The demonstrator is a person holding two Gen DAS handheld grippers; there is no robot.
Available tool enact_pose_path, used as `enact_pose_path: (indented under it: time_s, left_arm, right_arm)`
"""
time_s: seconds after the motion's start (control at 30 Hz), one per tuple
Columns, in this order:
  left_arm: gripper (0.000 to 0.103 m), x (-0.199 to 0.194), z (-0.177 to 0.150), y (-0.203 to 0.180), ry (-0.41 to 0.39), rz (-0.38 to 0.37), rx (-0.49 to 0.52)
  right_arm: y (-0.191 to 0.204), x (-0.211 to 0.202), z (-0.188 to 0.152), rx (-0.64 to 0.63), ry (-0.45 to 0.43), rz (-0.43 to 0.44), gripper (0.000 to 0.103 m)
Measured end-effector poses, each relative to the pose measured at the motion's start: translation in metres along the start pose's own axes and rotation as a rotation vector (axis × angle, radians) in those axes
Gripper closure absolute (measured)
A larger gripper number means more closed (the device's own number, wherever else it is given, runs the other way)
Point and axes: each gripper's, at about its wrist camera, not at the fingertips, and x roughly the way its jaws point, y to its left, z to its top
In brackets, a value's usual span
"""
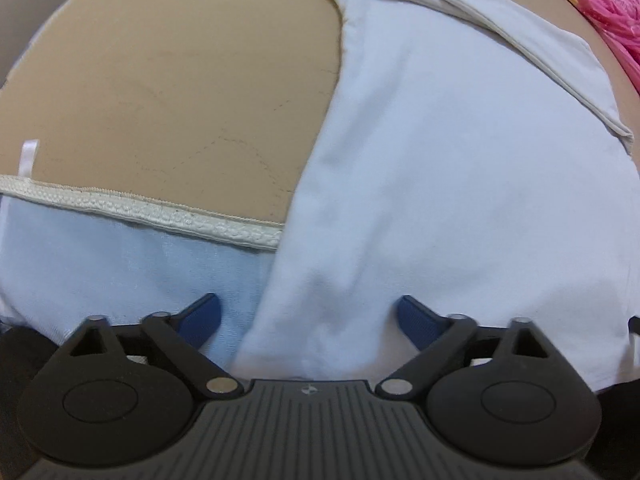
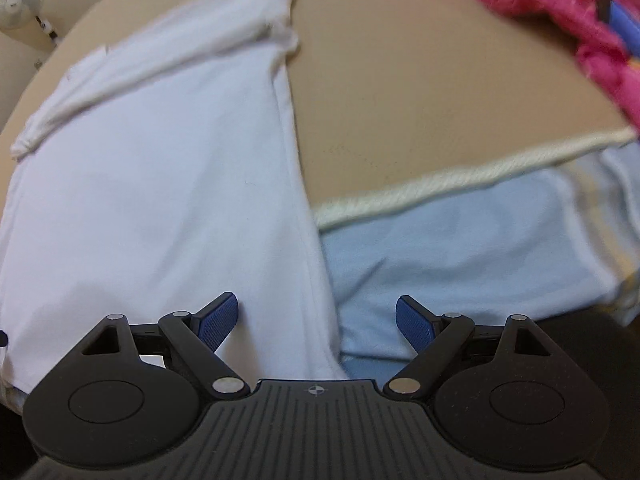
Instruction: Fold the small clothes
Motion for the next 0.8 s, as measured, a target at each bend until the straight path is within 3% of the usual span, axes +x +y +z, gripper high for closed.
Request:
enact_pose_path:
  time_s: [0.07,0.1,0.13,0.27,0.53,0.67,0.8]
  left_arm:
    - [0.072,-0.007,0.001,-0.006,0.000,-0.018,0.023]
    - [0.093,-0.011,0.002,-0.006,0.009,-0.024,0.022]
    - [0.096,-0.015,0.003,-0.005,0.025,-0.052,0.013]
    - [0.097,-0.038,0.008,0.002,0.031,-0.040,-0.046]
    - [0.098,-0.128,-0.008,-0.003,-0.156,-0.126,-0.029]
    - [0.098,-0.151,-0.035,-0.006,-0.158,-0.146,0.011]
    - [0.098,-0.162,-0.088,0.003,-0.078,-0.180,0.027]
  right_arm:
    - [0.004,0.003,-0.007,0.003,0.025,0.036,0.040]
    - [0.010,0.000,-0.011,-0.044,0.010,0.028,0.065]
    - [0.014,-0.004,-0.015,-0.084,0.007,0.046,0.097]
    - [0.014,-0.028,-0.015,-0.040,-0.039,0.090,0.098]
    - [0.006,-0.120,0.010,0.021,-0.230,0.245,0.098]
    - [-0.008,-0.149,-0.012,0.031,-0.259,0.270,0.098]
    - [-0.030,-0.170,-0.057,0.066,-0.209,0.282,0.098]
